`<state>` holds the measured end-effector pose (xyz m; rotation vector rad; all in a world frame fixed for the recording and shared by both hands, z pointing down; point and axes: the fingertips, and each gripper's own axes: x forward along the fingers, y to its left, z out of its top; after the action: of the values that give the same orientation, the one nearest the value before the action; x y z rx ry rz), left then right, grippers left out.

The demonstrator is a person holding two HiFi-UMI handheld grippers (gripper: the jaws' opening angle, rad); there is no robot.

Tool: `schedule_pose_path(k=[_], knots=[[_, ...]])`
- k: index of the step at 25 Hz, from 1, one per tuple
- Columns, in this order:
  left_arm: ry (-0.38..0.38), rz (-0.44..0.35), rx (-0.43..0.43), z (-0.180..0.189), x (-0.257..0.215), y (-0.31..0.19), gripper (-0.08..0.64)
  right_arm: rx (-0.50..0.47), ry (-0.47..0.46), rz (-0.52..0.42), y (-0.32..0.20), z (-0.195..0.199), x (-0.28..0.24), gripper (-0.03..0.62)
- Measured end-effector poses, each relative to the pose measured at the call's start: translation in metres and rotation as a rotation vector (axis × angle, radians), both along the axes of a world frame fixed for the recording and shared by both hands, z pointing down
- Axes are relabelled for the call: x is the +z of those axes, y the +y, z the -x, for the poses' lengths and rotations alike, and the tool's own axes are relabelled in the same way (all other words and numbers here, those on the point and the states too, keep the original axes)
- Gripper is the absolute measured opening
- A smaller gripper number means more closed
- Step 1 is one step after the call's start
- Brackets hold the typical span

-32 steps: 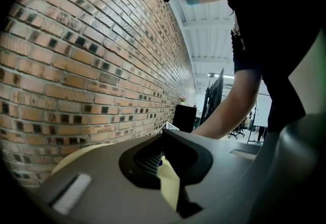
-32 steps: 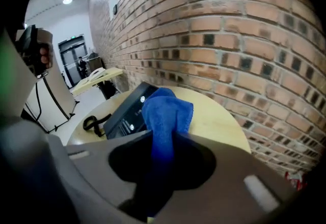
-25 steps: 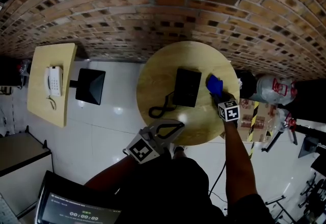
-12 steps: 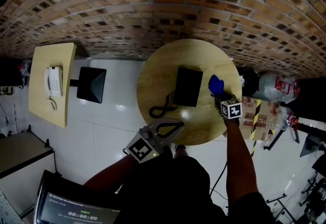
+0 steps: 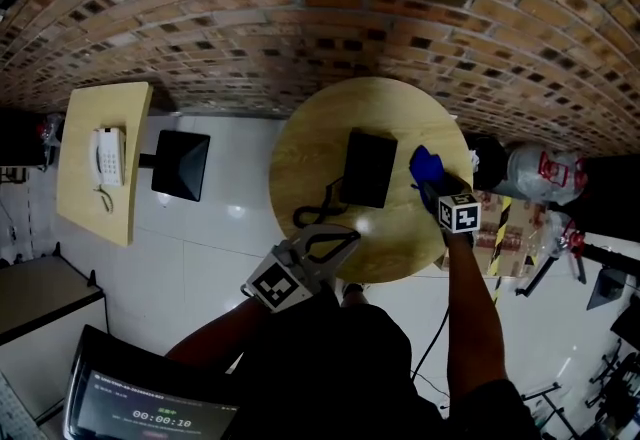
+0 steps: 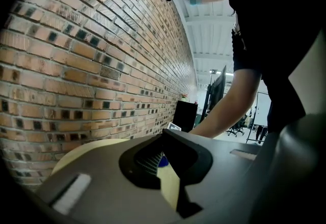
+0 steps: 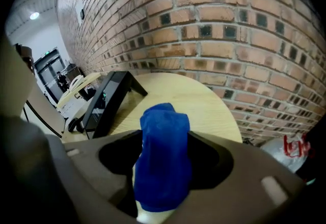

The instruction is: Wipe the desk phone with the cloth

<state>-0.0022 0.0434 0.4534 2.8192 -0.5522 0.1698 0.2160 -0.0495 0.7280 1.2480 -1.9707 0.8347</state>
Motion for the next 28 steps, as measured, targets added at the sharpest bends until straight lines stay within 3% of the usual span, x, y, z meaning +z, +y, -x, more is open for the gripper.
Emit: schedule_pose_path(k=[8,16,19,24,28], knots=[[-0.006,-0.032,-0.023,-0.005,-0.013,0.002,-0.008,0.006,-0.052,-0.273,0.001,0.002,-0.099,0.264],[0.004,-0.095,-0.055,-0.004,-0.043,0.020,-0.008,-0.234,-0.323,-0.572,0.067,0.088,-0.237,0.247],[0.016,-0.115,-0.058,-0.007,-0.051,0.026,-0.009,-0.269,-0.433,-0.624,0.089,0.110,-0.276,0.176],[0.049,-0.123,-0.063,-0.006,-0.087,0.056,-0.009,-0.344,-0.507,-0.646,0.140,0.145,-0.327,0.005],[0.057,-0.116,-0.066,-0.006,-0.104,0.070,-0.008,-0.406,-0.515,-0.650,0.169,0.173,-0.354,0.000]])
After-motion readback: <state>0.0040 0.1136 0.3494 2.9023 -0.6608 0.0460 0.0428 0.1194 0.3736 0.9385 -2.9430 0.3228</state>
